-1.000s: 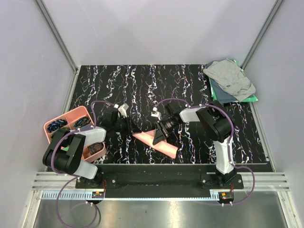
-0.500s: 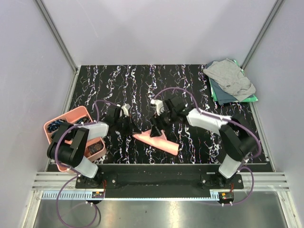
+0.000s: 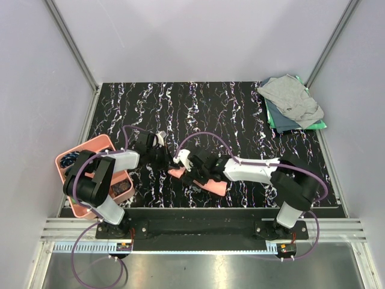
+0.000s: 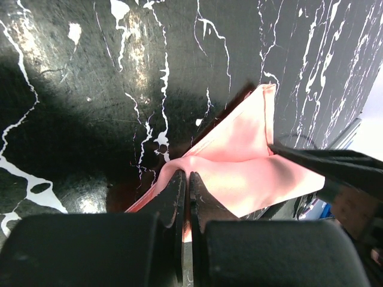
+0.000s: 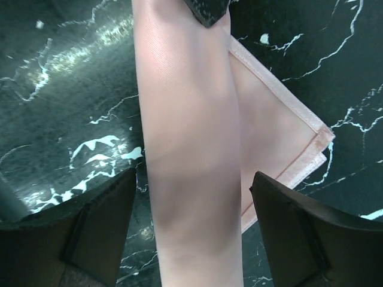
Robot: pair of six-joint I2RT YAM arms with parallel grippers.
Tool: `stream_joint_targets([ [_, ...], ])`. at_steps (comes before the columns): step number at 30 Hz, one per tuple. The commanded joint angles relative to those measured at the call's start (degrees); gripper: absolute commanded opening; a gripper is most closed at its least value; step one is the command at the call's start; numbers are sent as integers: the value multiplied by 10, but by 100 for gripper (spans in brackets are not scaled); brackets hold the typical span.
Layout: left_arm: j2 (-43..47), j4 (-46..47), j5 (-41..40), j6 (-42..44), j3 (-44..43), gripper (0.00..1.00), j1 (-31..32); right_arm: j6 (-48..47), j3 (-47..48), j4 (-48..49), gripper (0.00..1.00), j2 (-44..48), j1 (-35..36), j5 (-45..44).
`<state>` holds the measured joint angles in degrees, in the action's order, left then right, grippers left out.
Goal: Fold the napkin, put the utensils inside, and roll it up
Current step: Roll the napkin with the utensil
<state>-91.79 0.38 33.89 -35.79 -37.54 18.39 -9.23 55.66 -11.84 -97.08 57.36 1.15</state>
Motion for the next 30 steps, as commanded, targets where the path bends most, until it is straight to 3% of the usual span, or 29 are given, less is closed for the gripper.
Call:
stream_joint_targets([
  [1,-8,-16,3,16,-21,0,1,-29,10,16,83,-21,4,-20],
  [4,-8,-20,7,18,-26,2,1,-26,18,6,76,-41,3,-20],
  [5,-7,-20,8,18,-26,7,1,-25,20,1,66,-46,2,-19],
  [7,-2,-23,7,20,-31,17,1,-17,25,-12,54,-58,1,-13],
  [8,5,-28,4,21,-35,31,0,-13,26,-13,48,-60,-2,9],
  [11,36,-42,-13,33,-39,52,-11,3,27,-21,44,-57,-27,81],
  [15,80,-54,-43,41,-35,64,-18,24,30,-30,41,-58,-73,203],
  [21,144,-6,-41,43,16,68,-18,63,53,-30,40,-103,-152,442],
  [30,151,70,-33,34,71,66,-18,89,96,-27,40,-181,-211,628],
])
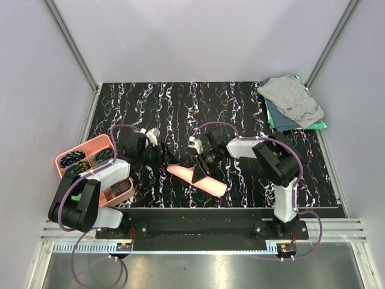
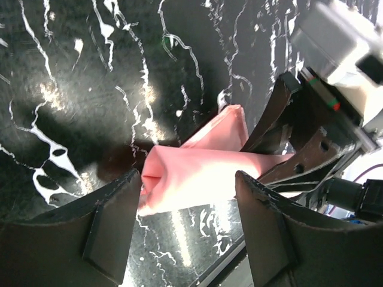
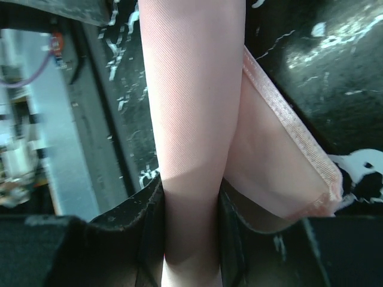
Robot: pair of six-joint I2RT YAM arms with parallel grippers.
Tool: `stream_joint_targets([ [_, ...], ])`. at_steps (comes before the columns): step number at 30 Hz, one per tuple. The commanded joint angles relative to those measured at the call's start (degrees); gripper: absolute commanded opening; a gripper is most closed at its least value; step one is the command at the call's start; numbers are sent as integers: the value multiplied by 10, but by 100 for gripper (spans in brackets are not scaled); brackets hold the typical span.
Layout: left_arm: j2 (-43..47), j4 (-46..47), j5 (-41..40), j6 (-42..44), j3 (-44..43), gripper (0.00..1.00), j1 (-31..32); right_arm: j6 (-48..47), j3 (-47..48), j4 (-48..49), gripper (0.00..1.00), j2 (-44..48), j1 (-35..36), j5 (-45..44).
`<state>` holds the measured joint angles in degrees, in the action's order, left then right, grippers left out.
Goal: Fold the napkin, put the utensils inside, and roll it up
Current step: Roll the napkin with the utensil
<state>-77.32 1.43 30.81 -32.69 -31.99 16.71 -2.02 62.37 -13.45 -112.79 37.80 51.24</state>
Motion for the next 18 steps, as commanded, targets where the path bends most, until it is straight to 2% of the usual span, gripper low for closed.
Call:
stream_joint_targets([
  [1,8,67,-5,1,19,66,-1,29,30,-10,40,-29,-19,134],
  [4,9,86,-5,1,33,65,-1,37,36,-8,40,-44,-27,160],
  [9,-3,133,17,-15,60,54,-1,47,43,-3,41,-61,-40,185],
  [13,-23,163,33,-25,77,36,-1,53,49,-1,42,-72,-45,178],
  [14,-26,165,31,-25,76,29,-1,53,49,-1,43,-71,-46,169],
  [18,-48,156,27,-21,67,18,-1,61,45,0,55,-47,-46,108],
])
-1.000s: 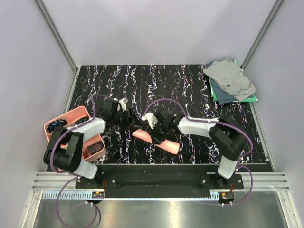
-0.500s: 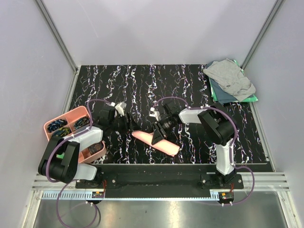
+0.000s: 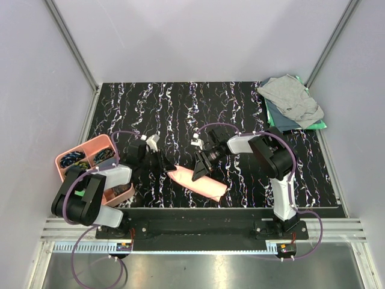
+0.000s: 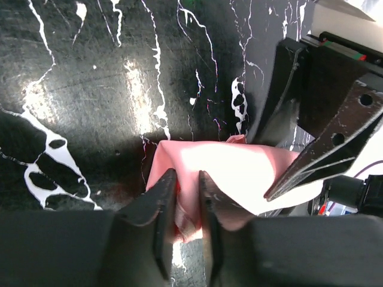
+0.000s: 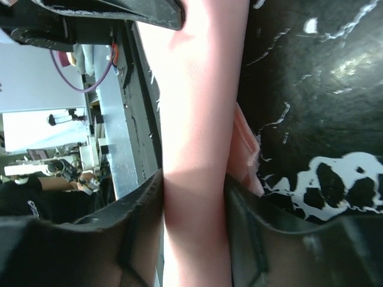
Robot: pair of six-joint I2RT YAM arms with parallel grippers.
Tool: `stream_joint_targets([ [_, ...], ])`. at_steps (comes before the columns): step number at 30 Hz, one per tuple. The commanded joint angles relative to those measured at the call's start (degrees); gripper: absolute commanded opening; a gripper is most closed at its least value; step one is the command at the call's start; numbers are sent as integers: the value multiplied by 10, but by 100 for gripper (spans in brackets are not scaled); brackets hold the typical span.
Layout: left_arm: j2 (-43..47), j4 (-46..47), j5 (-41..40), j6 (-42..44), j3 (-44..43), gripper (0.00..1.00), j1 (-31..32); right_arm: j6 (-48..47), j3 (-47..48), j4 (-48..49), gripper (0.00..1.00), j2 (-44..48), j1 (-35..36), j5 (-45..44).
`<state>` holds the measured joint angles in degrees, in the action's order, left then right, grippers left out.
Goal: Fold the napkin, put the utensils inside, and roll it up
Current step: Roll the napkin with the utensil
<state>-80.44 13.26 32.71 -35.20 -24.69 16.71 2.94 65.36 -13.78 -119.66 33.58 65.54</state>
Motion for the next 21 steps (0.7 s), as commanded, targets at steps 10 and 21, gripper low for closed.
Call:
stream_joint_targets([
  [10,-32,-7,3,13,-45,13,-1,-20,-42,8,97,214,45,-295],
  [21,-58,-37,9,16,-66,13,-1,-115,-89,34,100,248,216,-637],
])
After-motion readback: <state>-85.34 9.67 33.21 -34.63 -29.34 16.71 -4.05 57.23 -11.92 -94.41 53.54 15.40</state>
